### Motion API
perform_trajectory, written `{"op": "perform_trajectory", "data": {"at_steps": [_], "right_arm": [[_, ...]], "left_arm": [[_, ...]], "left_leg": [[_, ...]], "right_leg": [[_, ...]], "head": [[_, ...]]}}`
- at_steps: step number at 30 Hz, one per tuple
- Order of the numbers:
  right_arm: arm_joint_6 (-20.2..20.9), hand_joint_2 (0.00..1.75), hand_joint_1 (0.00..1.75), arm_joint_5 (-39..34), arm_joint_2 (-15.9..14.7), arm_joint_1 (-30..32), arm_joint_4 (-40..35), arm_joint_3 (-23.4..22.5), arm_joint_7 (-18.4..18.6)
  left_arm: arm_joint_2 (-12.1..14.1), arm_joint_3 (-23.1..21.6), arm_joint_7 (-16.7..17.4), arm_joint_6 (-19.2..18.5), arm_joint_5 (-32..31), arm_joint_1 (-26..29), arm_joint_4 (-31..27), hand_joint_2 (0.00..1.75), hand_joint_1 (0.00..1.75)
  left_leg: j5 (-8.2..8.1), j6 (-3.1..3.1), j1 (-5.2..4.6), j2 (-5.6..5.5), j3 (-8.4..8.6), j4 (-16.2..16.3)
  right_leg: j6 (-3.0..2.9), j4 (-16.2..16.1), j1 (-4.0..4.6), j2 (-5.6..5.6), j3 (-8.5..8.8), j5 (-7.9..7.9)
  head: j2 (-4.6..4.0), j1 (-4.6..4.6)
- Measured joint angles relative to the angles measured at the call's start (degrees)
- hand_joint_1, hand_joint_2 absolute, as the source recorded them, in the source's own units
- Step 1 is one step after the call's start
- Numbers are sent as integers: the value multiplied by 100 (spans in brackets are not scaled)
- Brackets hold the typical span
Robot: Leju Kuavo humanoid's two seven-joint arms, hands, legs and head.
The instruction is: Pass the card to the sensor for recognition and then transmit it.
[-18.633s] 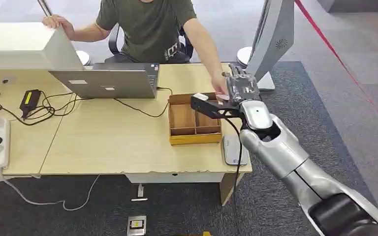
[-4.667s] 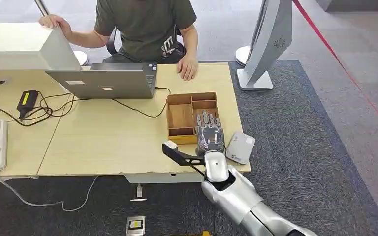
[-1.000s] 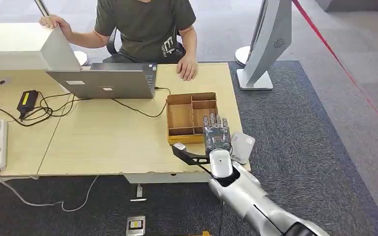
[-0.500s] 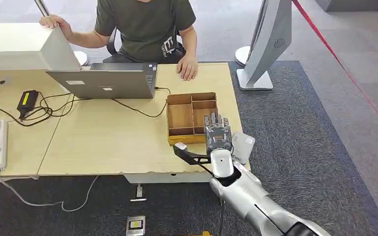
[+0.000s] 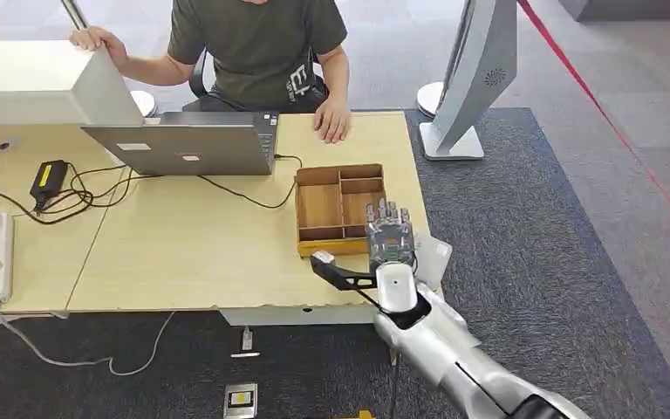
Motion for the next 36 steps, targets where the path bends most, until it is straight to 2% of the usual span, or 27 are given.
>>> {"op": "perform_trajectory", "data": {"at_steps": [1, 2, 3, 13, 36], "right_arm": [[2, 175, 0, -48, 0, 1, -7, 0, -35], [2, 175, 26, -89, 0, 2, -9, 2, -52], [15, 175, 175, -120, 0, 3, -20, 2, -59], [129, 175, 175, -404, 0, 28, -24, 13, -89], [133, 175, 175, -463, 4, 88, -118, 39, -85]], "left_arm": [[0, 0, 0, 2, 0, 0, 0, 0, 0], [0, 0, 0, 4, 4, -1, 0, 0, 0], [0, 0, 0, 4, 9, -2, 0, 0, 0], [4, 0, 22, -33, 7, -1, 0, 0, 0], [9, 0, 50, -98, -35, -1, 0, 0, 0]], "left_leg": [[0, 0, 0, 0, 0, 0], [0, 0, 0, 0, 0, 0], [0, 0, 0, 0, 0, 0], [1, -1, 0, 0, 0, 0], [1, -1, 0, 0, 4, 0]], "right_leg": [[-1, 0, 0, 0, 0, 1], [-1, 0, 0, 0, 0, 1], [-1, 0, 0, 0, 0, 1], [-1, 0, 0, 0, 0, 1], [-1, 0, 0, 0, 3, 1]], "head": [[0, 0], [0, 0], [0, 0], [-2, 0], [-2, 0]]}}
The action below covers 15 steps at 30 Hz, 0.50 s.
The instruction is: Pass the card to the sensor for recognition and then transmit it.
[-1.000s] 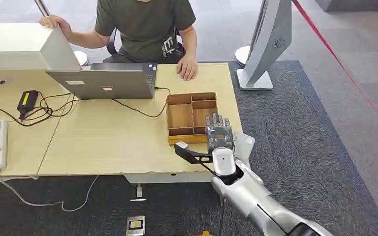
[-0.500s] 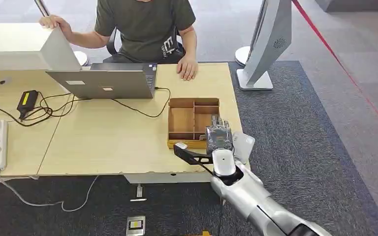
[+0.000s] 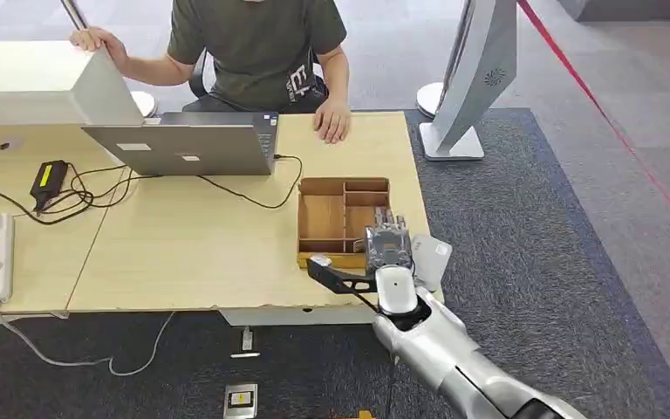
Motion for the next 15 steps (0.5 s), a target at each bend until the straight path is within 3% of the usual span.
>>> {"op": "perform_trajectory", "data": {"at_steps": [15], "right_arm": [[-264, 175, 175, 20, -39, 22, 30, 24, 0]], "left_arm": [[50, 0, -37, -230, -127, 0, 0, 0, 0]], "left_leg": [[2, 0, 0, 0, 1, 0]], "right_leg": [[0, 0, 0, 0, 1, 1]], "head": [[0, 0]]}}
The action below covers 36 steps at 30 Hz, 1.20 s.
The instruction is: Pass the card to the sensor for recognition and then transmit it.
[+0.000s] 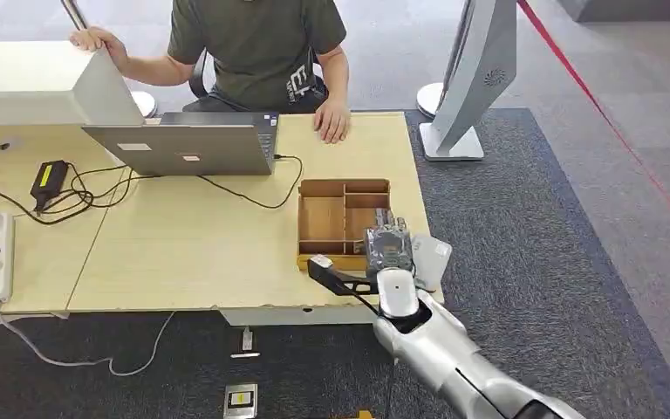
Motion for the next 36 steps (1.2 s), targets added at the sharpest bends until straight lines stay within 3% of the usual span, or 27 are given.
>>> {"op": "perform_trajectory", "data": {"at_steps": [3, 8, 15, 28, 36], "right_arm": [[26, 175, 175, 193, -85, -24, -245, -4, -9], [363, 175, 175, 898, -301, -257, -1269, -17, -266], [472, 175, 175, 1097, -411, -352, -2017, -24, -376], [505, 175, 175, 1667, -516, -537, -2533, 46, -618], [385, 175, 175, 1455, -461, -575, -2540, 59, -844]], "left_arm": [[15, 0, -20, -35, -48, 4, 0, 0, 0], [55, -9, -81, -135, -144, 5, 2, 0, 0], [66, -11, -89, -170, -157, 7, 2, 0, 0], [83, -17, -162, -278, -227, 5, 2, 0, 0], [94, -20, -127, -347, -253, 3, 4, 0, 0]], "left_leg": [[0, 0, 0, 0, -1, 0], [1, 0, 0, 1, 1, 1], [1, 0, 0, 1, 0, 1], [1, 0, 0, 0, -1, 0], [1, 0, 0, 0, -5, 0]], "right_leg": [[0, 1, 0, 0, 0, 1], [2, 1, 0, 2, -2, 4], [2, 1, 0, 2, -1, 4], [2, 2, 0, 2, -1, 4], [2, 2, 0, 2, -1, 4]], "head": [[2, 2], [2, 0], [0, 0], [0, 0], [0, 0]]}}
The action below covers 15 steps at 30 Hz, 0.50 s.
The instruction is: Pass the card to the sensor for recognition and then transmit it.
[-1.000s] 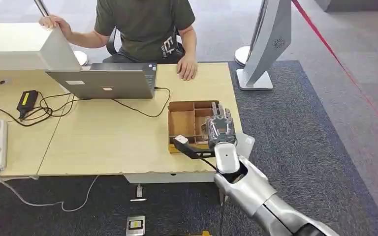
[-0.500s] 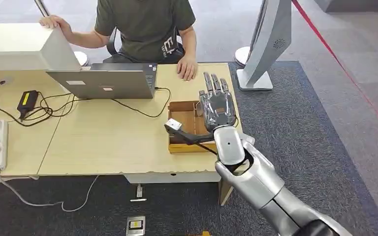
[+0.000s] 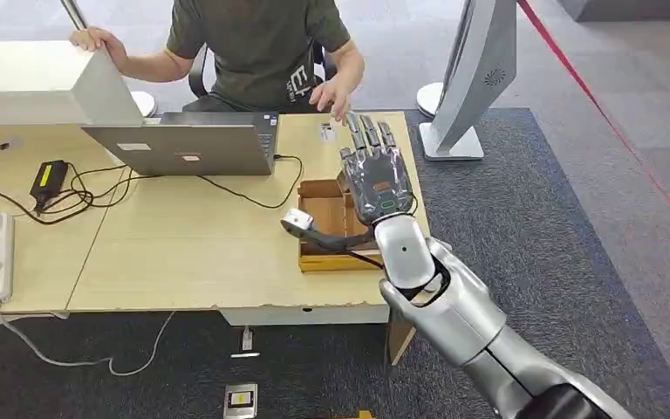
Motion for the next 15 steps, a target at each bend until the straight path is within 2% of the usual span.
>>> {"op": "perform_trajectory", "data": {"at_steps": [8, 15], "right_arm": [[125, 175, 175, -153, 306, -786, 577, 79, 9], [278, 175, 175, -304, 632, -1113, 1166, 168, 110]], "left_arm": [[20, -57, 98, 35, -33, -7, 2, 0, 0], [20, -87, 52, 72, 46, -12, 4, 0, 0]], "left_leg": [[8, -1, 1, -1, -2, 0], [8, -1, 1, -2, -4, 0]], "right_leg": [[-1, 3, 0, -4, -2, 1], [-1, 4, 0, -3, -4, 1]], "head": [[2, 0], [0, -2]]}}
